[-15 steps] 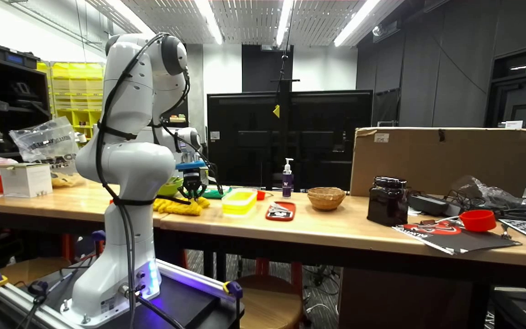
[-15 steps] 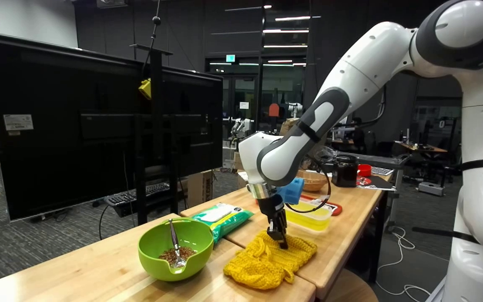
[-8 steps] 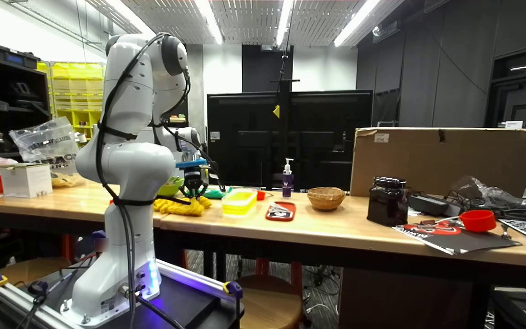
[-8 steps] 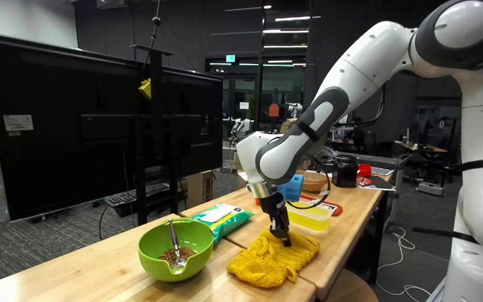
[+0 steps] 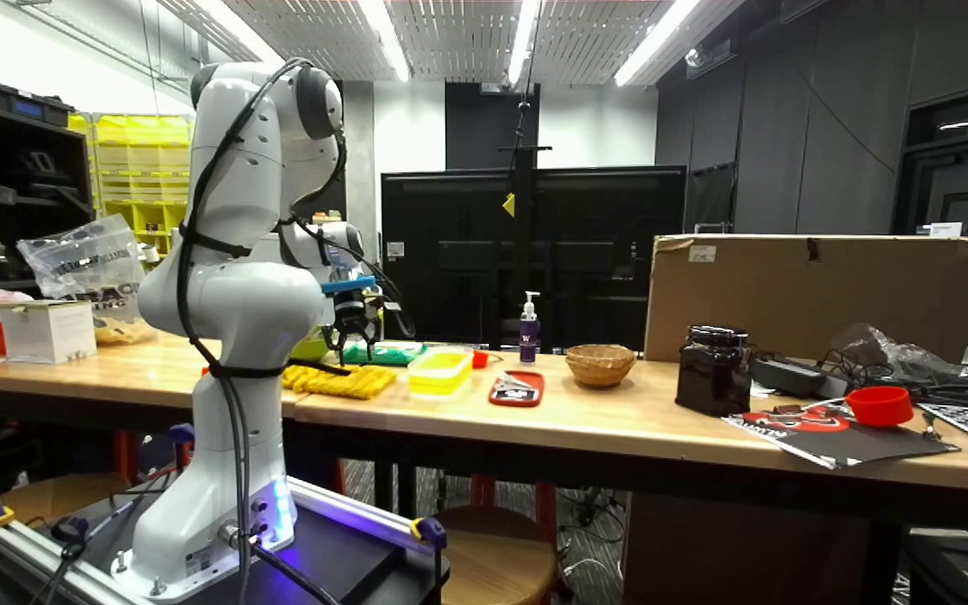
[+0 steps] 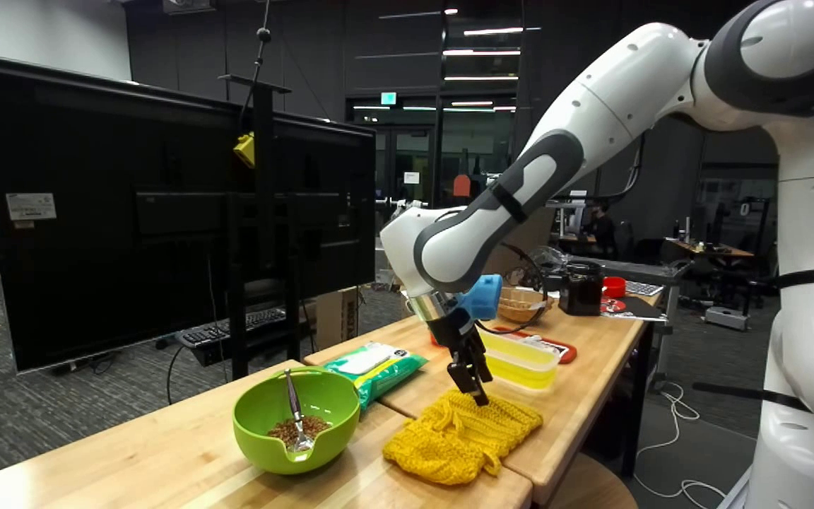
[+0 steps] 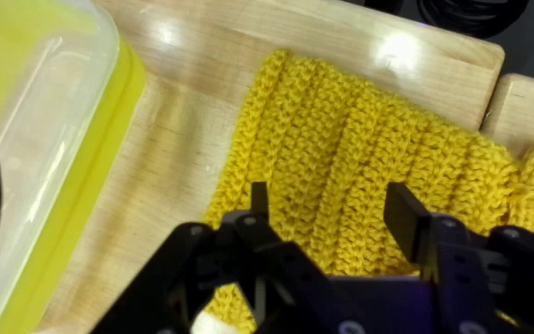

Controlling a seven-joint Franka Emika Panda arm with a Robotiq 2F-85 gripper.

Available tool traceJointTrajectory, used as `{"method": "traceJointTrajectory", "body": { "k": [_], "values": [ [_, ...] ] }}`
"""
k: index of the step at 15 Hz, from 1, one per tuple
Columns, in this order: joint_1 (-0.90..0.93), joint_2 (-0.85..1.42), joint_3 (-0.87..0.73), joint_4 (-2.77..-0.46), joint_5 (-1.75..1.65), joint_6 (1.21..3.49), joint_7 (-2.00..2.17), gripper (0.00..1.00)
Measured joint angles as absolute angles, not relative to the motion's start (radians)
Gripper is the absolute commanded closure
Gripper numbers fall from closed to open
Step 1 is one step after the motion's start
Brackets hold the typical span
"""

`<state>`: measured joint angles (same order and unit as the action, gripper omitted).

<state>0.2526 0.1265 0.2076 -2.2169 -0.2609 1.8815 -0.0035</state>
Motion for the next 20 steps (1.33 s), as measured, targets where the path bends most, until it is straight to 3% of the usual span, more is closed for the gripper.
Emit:
{"method": "traceJointTrajectory", "body": {
  "k": [5, 20],
  "values": [
    [0.267, 0.128, 0.23, -2.157, -0.24, 1.821, -0.001, 0.0],
    [0.258, 0.18, 0.232, -2.3, 0.072, 2.26, -0.049, 0.0]
  ]
}}
